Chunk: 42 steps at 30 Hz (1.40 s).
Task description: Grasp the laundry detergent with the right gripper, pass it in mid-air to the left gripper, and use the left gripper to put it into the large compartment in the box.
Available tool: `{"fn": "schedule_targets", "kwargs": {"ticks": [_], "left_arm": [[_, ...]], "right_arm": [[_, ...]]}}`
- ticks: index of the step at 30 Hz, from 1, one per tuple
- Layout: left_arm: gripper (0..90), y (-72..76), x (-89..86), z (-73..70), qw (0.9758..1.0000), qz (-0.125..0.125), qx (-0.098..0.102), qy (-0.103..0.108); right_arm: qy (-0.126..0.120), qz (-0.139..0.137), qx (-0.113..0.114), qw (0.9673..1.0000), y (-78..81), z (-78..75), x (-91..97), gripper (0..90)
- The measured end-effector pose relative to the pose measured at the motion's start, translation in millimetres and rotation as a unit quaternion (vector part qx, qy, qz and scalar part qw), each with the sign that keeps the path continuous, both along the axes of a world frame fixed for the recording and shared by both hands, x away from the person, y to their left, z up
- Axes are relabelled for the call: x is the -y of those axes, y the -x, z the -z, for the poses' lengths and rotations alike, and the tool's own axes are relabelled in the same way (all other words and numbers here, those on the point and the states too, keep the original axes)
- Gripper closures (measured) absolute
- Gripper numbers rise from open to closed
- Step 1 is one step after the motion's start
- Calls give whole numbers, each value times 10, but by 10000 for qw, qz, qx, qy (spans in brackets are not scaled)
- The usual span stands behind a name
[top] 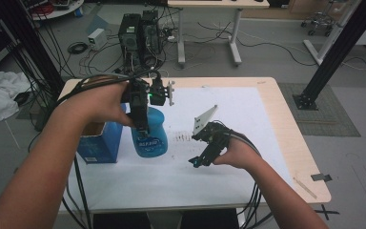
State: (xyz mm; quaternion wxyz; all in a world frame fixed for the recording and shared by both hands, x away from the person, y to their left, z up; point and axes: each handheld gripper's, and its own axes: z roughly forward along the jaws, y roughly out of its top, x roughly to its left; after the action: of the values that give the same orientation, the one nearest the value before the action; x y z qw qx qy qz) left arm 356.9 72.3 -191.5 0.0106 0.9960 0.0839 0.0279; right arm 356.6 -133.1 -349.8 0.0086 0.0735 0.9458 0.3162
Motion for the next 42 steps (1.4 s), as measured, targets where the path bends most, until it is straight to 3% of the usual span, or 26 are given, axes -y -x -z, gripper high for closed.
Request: {"fn": "schedule_targets", "kwargs": {"ticks": [8, 16, 20, 30, 31, 33, 34, 35, 39, 41, 42], "left_arm": [[383, -64, -135, -256, 9990, -432, -110, 1], [383, -158, -390, -525, 9925, -1188, -165, 219], [383, -210, -552, -616, 9865, -1608, -152, 282], [382, -326, -1031, -747, 9663, -2551, -36, 351], [382, -332, -1065, -758, 9655, -2579, -29, 363], [382, -344, -1153, -785, 9610, -2736, -5, 398], [382, -344, -1153, -785, 9610, -2736, -5, 398], [382, -361, -1239, -815, 9581, -2833, 9, 416], [382, -411, -1403, -835, 9512, -3054, 20, 429], [382, -425, -1435, -828, 9498, -3102, 22, 406], [382, -446, -1482, -806, 9478, -3169, 34, 360]], "right_arm": [[233, -20, -48, 9997, -42, -75, 8, 123], [379, 21, -76, 9992, -74, -75, 18, 123], [424, 15, -89, 9991, -94, -68, 26, 123], [491, -2, -109, 9987, -112, -56, 12, 123], [500, 31, -120, 9987, -109, -54, 11, 123], [507, 28, -128, 9986, -115, -53, 12, 123], [507, 28, -128, 9986, -115, -53, 12, 123], [498, 27, -125, 9987, -119, -50, 9, 123], [503, 28, -136, 9986, -125, -35, -5, 123], [523, 43, -145, 9985, -125, -36, -5, 123], [516, 46, -153, 9985, -129, -33, -4, 123]]}}
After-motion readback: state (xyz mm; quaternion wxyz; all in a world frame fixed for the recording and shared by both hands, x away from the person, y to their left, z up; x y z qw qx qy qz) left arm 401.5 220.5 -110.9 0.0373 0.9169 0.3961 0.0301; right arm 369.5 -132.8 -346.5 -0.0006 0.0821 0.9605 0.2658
